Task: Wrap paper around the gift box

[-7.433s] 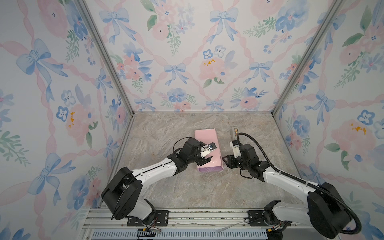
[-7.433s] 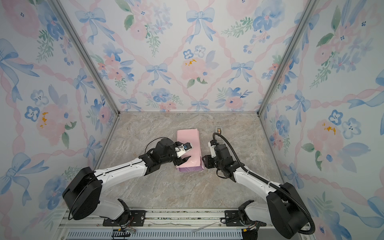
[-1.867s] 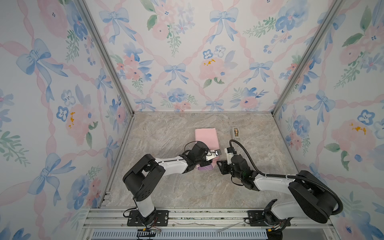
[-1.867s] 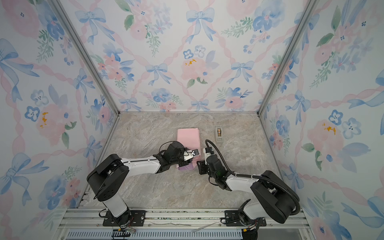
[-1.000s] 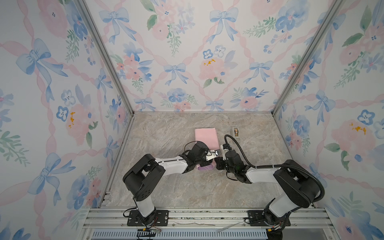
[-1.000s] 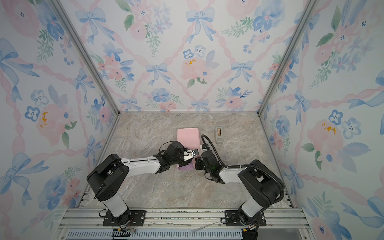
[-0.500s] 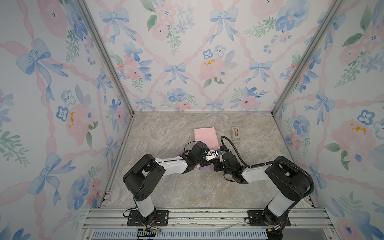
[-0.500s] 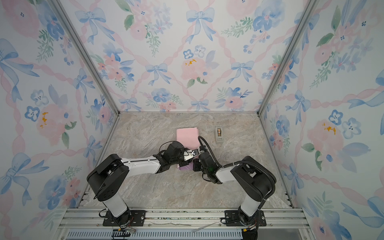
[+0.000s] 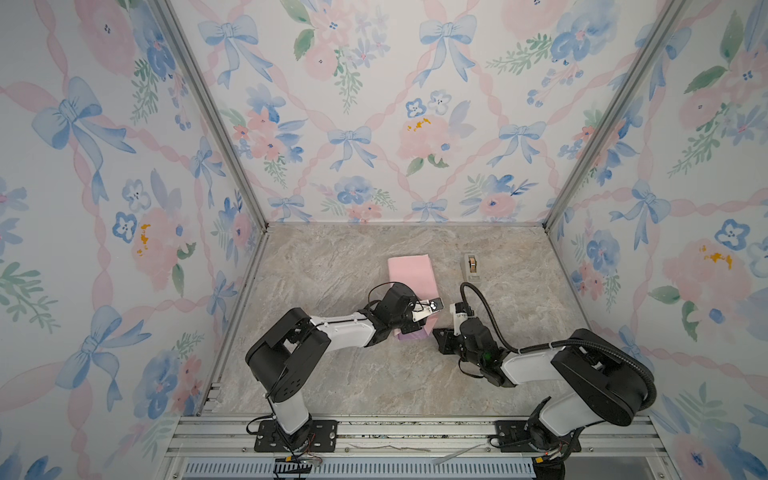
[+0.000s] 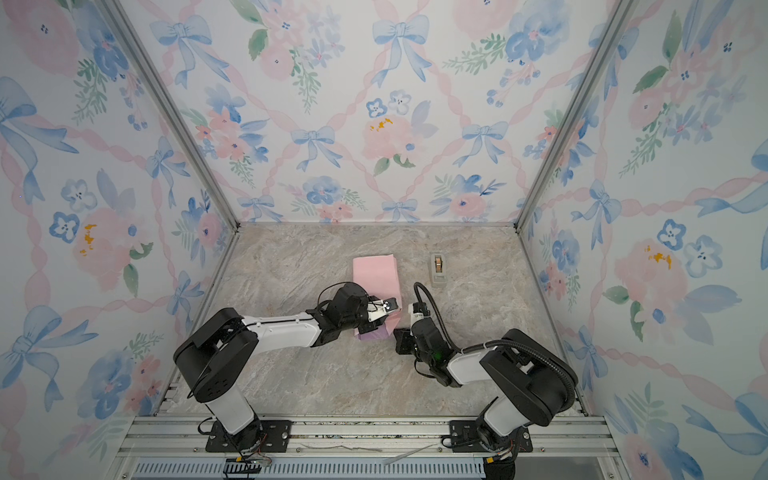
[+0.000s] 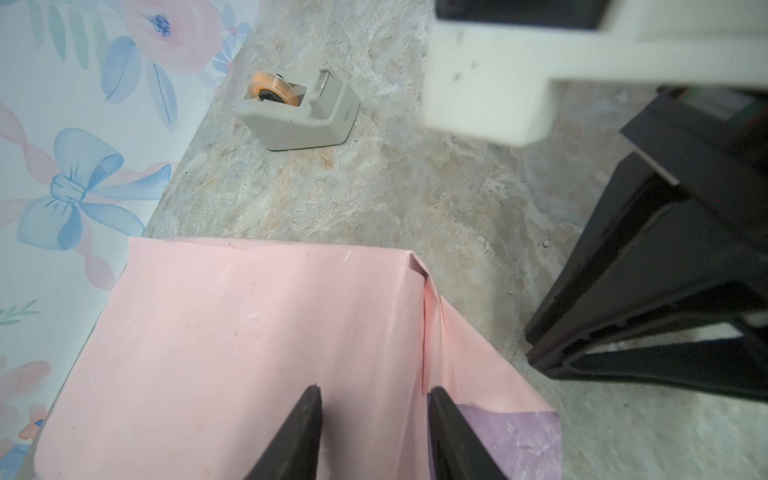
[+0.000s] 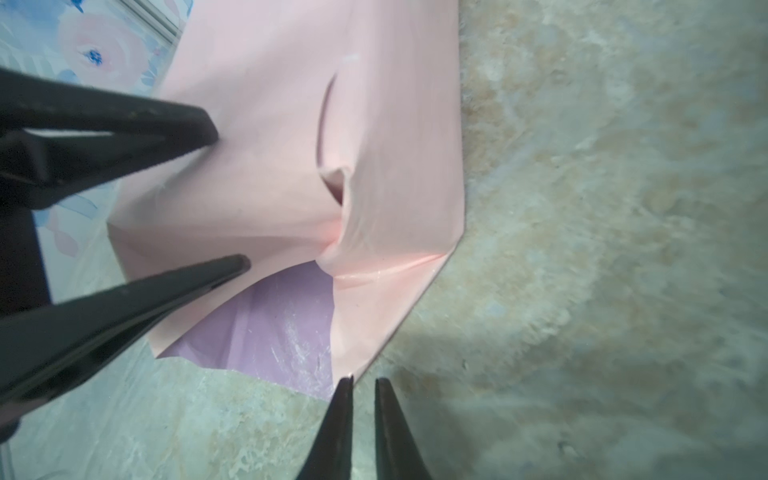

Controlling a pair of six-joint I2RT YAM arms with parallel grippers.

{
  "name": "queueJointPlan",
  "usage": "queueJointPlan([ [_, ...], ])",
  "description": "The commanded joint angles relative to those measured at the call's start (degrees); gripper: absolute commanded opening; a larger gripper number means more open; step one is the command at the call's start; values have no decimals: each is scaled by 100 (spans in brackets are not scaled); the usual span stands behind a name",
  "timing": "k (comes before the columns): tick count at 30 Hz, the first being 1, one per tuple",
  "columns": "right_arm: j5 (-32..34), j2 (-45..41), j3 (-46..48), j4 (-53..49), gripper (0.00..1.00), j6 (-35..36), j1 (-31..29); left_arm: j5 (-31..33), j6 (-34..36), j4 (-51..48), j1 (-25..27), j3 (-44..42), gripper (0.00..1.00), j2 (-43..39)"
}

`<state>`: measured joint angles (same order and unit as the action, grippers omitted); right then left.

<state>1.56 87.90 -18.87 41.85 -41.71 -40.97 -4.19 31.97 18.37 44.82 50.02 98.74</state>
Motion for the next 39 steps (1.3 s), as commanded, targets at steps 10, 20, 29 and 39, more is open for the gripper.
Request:
queueJointPlan([
  [10,-634,1164,-36,1871,6,-2155,509,-159,-217,35,-43,-80,44,-14],
  [20,-547,2849,-6,3866,0,-3029,464,-135,-226,28,-48,-123,44,-90],
  [29,-200,2205,-142,2214,0,-3030,391,-74,-217,35,-40,-142,44,-86],
  [39,-33,1907,-649,745,0,-3039,312,-20,-226,35,-51,-183,44,-159],
])
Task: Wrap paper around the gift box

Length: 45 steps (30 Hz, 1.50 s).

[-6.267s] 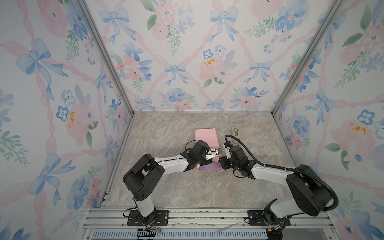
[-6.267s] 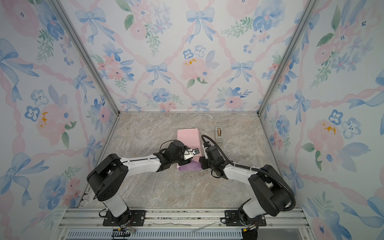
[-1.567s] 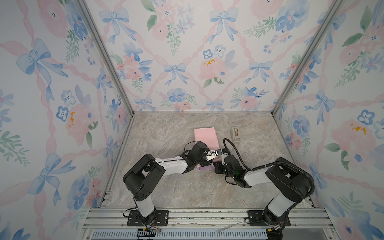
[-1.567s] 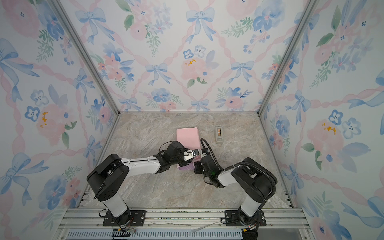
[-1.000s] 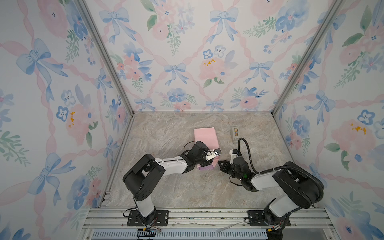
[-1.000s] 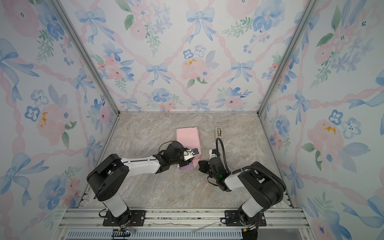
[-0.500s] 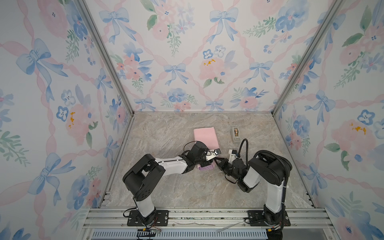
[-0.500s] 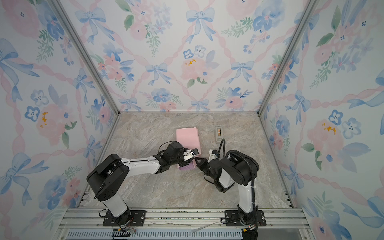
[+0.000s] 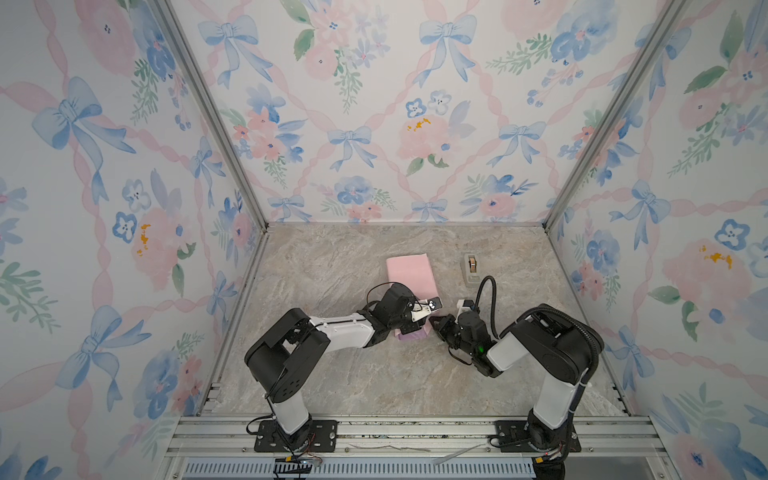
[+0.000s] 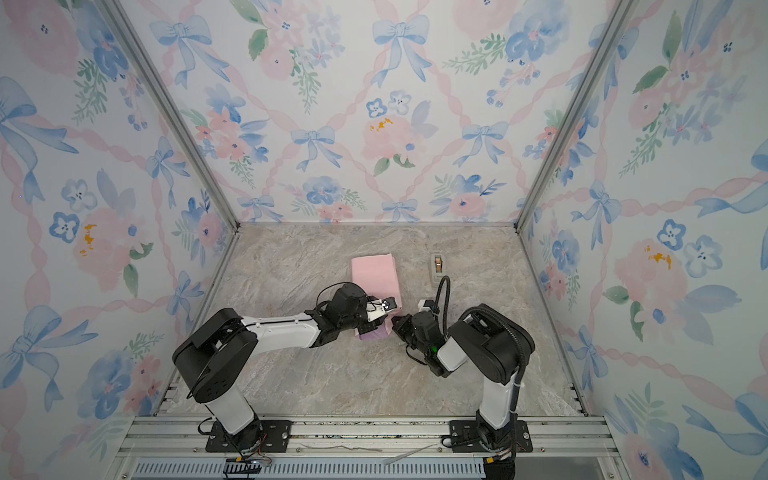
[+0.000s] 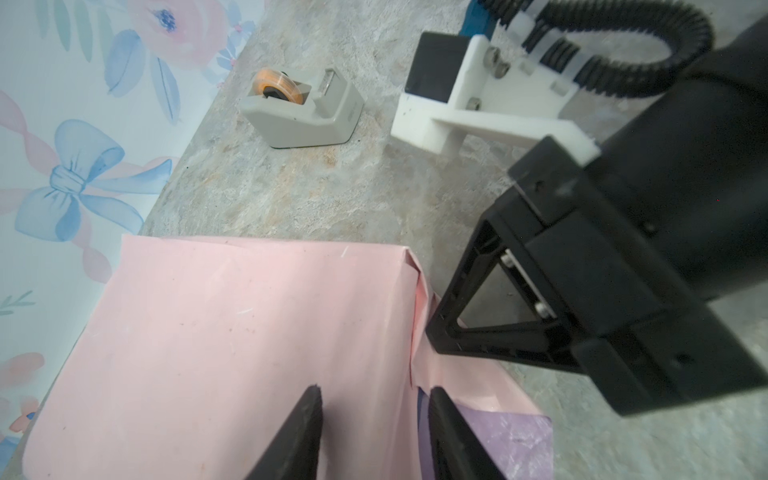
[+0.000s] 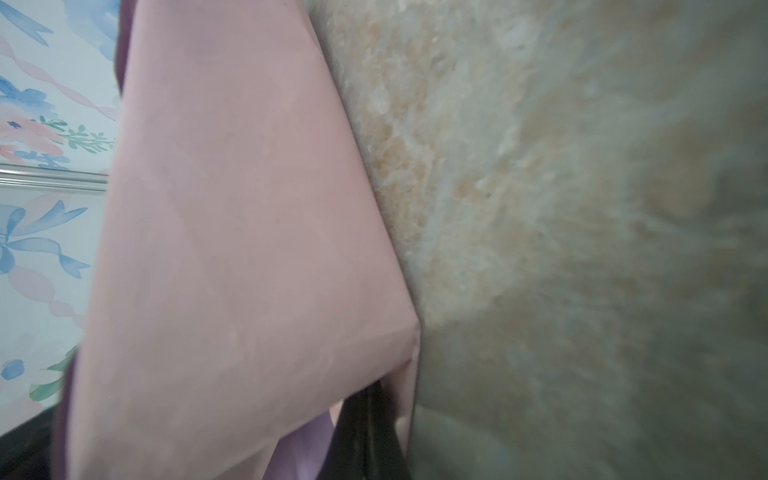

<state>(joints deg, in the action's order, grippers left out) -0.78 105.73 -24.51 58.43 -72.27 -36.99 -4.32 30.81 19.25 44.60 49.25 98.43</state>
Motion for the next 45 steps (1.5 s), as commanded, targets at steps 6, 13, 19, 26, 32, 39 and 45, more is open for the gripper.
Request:
queueJointPlan([
  [6,315,-396,-349,-2234,0,200,-236,19,-136,-52,-32,-100,44,-126],
  [13,7,-520,-473,-2731,0,180,-341,10,-192,-49,-48,-74,44,-105],
  [19,-67,-841,-320,-2678,0,125,-492,-23,-236,-50,-56,-65,44,-126],
  [26,352,-2678,-298,-4549,20,826,-299,-55,-769,-52,-65,61,52,-476],
  [32,575,-3862,-1206,-6689,39,2059,85,368,-2114,-229,-191,263,61,-1058],
  [39,-40,-3029,-2674,-7722,57,3473,591,1036,-4081,-1727,-706,609,66,-1459],
  [45,-524,-1610,-3930,-7946,63,4215,688,153,-5537,-2391,-1685,275,68,-1448],
])
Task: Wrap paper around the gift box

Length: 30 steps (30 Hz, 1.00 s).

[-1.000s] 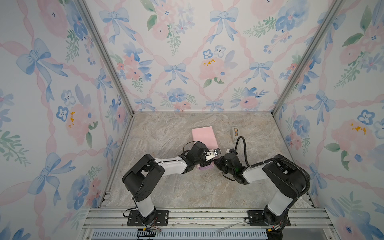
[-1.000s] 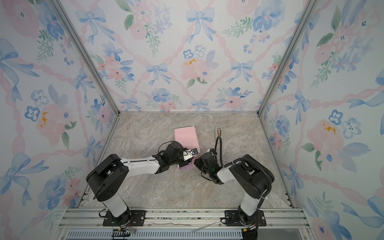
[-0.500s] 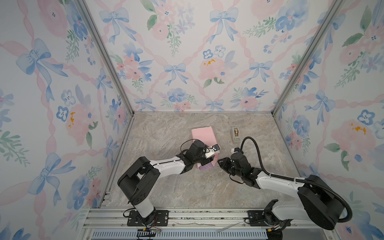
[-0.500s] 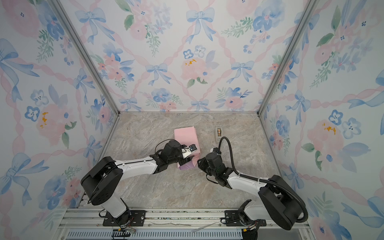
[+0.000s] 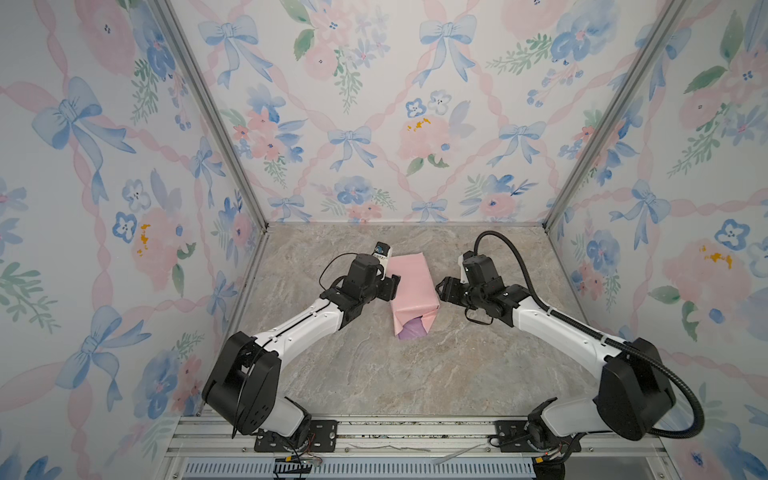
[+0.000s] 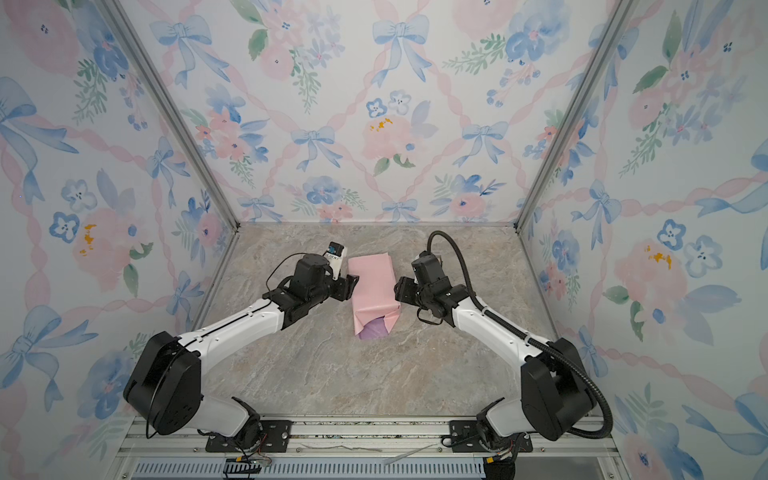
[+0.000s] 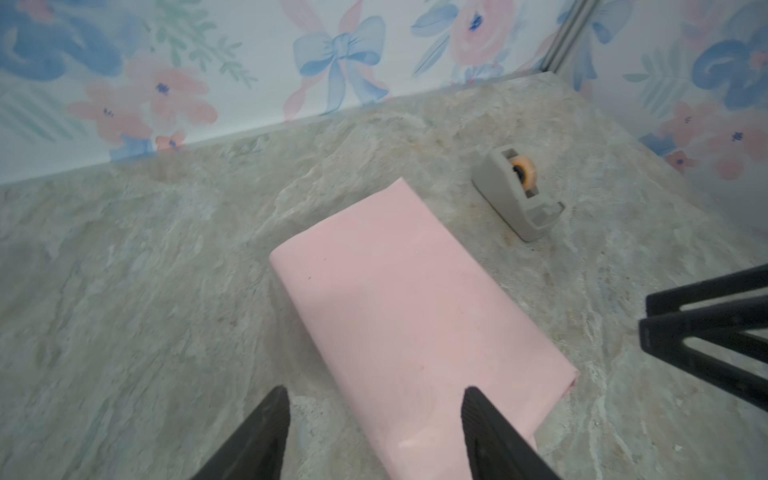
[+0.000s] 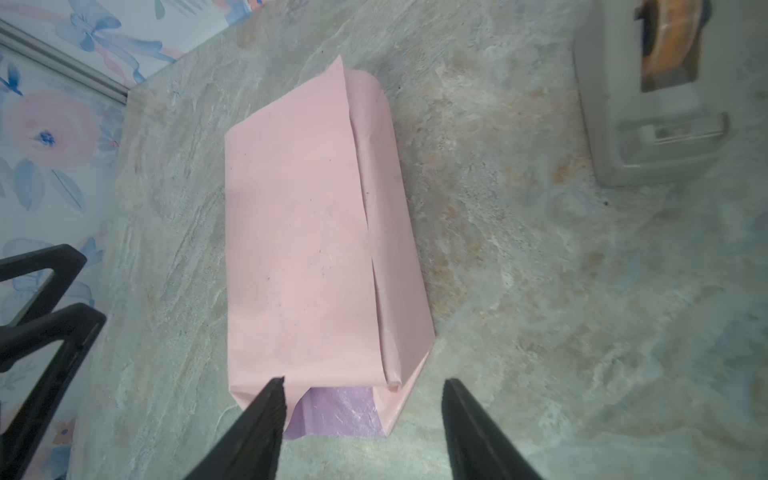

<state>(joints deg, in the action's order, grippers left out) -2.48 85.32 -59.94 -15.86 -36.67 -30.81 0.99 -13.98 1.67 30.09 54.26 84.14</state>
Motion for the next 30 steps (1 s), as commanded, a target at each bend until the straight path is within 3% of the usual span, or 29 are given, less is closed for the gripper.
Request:
queueJointPlan([
  [1,-434,628,-565,-547,62,722,79,-514,-1201,-600,-346,-293,68,19],
  [8,-753,1548,-1236,-725,62,953,189,-1299,-1566,247,-618,-580,64,358],
  [15,-778,1777,-1189,-804,53,962,230,-1597,-1763,875,-568,-636,59,758],
  [22,-930,1475,-700,-636,42,792,225,-1666,-1749,1069,-293,-549,53,997],
  [30,-809,634,-12,-649,41,478,43,-1781,-1699,1219,176,-331,50,1304],
])
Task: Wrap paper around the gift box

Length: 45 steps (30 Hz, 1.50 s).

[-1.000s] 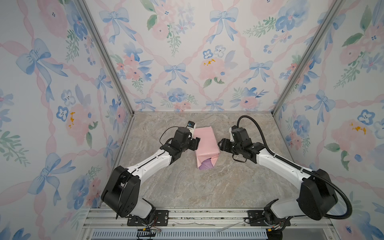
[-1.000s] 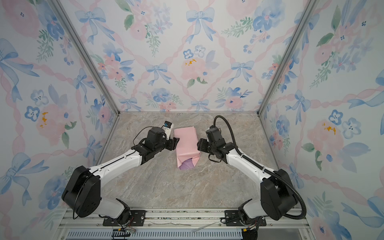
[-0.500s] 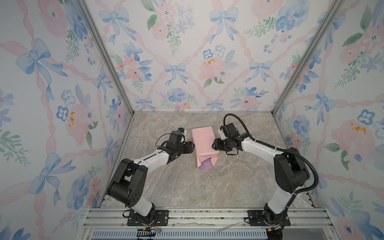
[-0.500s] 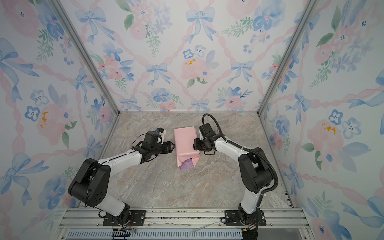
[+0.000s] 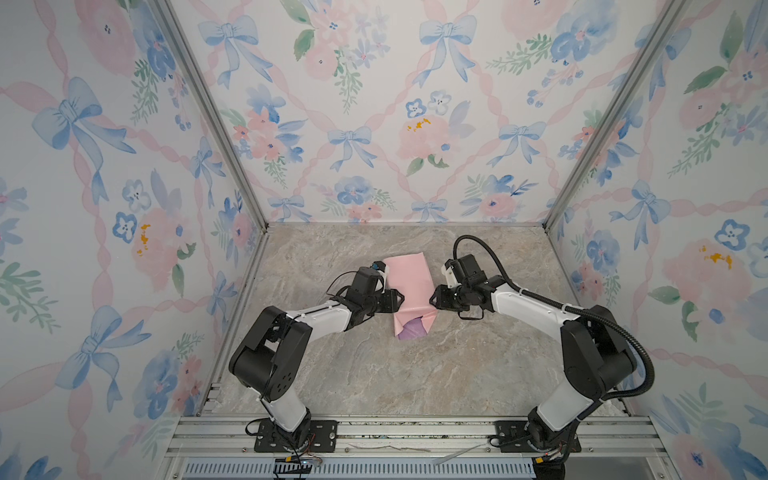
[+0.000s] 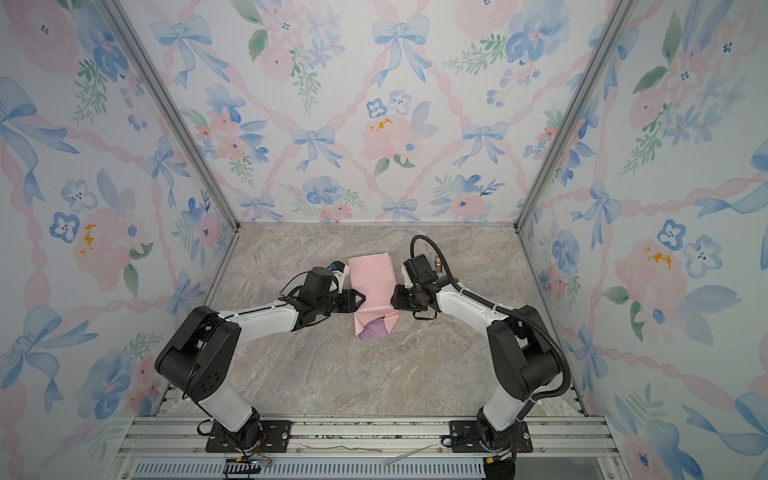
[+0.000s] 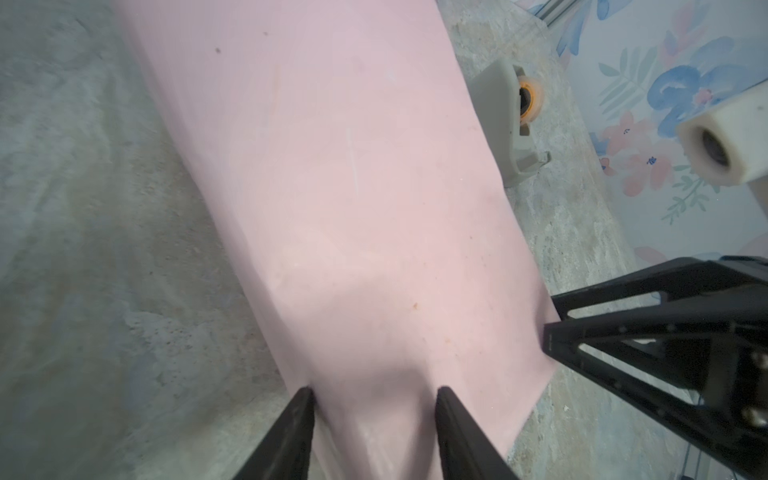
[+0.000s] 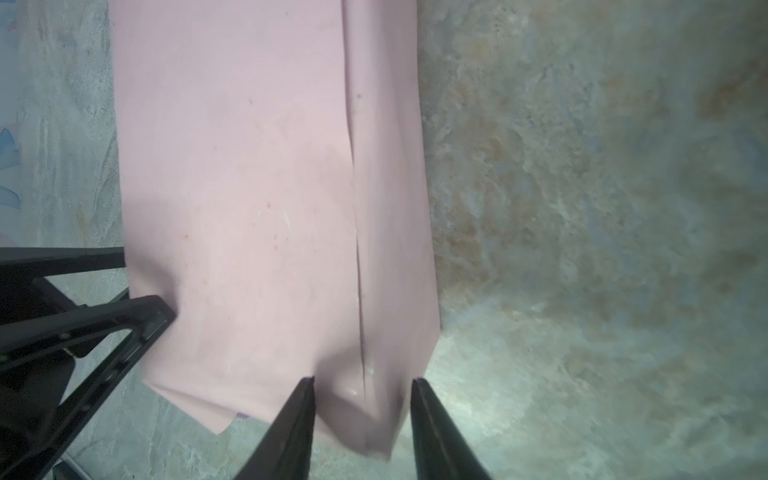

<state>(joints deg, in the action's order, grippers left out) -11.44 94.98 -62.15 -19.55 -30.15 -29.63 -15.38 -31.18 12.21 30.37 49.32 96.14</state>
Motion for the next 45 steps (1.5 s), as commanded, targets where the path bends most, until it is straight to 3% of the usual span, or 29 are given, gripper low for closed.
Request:
queueJointPlan([
  [1,132,-437,268,-318,41,-200,-93,-142,37,188,211,191,50,128],
  [8,566,-944,281,-918,56,-126,23,27,122,248,250,160,56,53],
  [12,480,-674,-210,-1216,61,257,268,106,-14,255,74,78,62,-60],
  [23,-239,1091,-1500,-1131,60,860,498,68,-90,347,-108,303,61,240],
  [27,-343,1304,-1620,-1171,52,873,486,22,-106,381,-119,450,58,484],
  [32,-369,1000,-1222,-1087,41,684,432,-114,-135,448,-76,565,53,705],
  [40,-236,42,-55,-693,38,52,230,-271,-49,517,224,544,50,680],
  [42,-90,-194,84,-736,41,5,216,-262,-54,528,259,488,51,615],
  [45,173,-443,117,-910,57,39,321,14,-29,560,268,255,56,274],
])
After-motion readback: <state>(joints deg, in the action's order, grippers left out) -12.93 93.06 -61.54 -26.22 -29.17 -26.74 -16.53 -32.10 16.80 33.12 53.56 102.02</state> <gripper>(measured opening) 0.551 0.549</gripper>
